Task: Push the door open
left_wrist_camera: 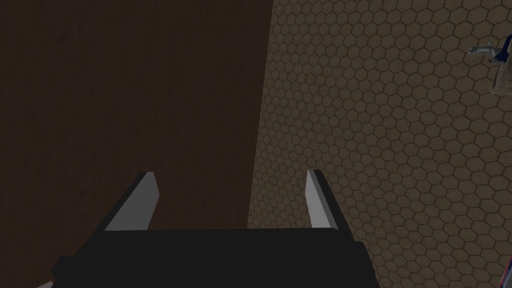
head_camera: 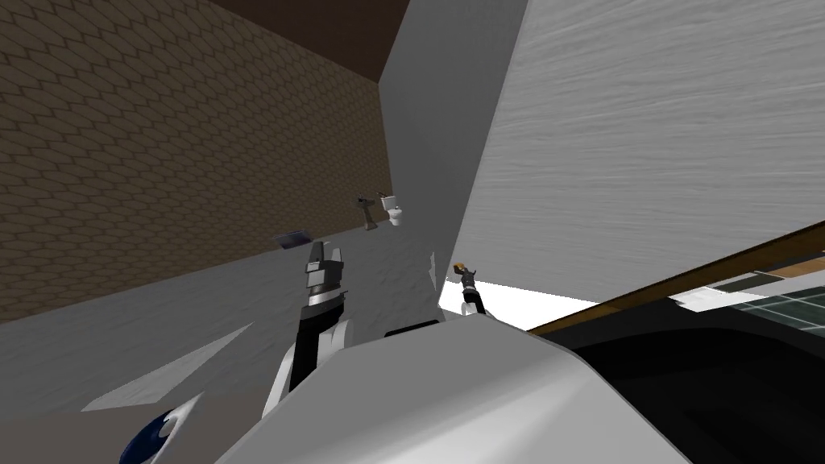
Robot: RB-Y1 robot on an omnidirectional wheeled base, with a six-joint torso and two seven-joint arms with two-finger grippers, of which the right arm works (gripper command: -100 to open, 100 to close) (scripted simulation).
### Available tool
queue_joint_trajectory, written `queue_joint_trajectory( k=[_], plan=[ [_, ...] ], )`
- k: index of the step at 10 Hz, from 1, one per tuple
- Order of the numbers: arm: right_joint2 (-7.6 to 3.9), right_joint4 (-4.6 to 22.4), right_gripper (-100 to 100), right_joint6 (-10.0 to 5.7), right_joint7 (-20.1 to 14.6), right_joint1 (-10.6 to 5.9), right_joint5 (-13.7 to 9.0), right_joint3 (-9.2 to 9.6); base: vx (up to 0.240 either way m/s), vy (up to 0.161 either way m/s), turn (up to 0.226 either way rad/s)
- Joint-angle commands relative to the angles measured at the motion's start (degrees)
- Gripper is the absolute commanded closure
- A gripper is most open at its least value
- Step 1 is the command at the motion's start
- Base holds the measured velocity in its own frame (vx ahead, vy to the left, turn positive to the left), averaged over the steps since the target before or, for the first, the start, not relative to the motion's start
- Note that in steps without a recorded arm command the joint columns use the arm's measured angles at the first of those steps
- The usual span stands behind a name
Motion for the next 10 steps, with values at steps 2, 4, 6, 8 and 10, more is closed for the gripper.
queue_joint_trajectory(
  k=[2,4,6,8,10],
  plan=[
    [-0.13,-1.5,100,0.3,0.7,0.82,-0.9,-1.45,0.145,0.013,-0.023],
    [-0.2,-1.4,100,0.22,1.0,0.86,-1.4,-2.26,0.169,0.035,-0.049],
    [-0.29,-0.6,100,0.06,1.0,0.9,-1.5,-2.43,0.137,0.021,-0.043],
    [-0.58,-0.4,100,-0.16,1.5,1.01,-2.4,-3.72,0.154,-0.008,-0.043],
    [-0.72,-0.2,100,-0.27,2.0,1.11,-3.3,-4.85,0.209,-0.008,-0.035]
  ],
)
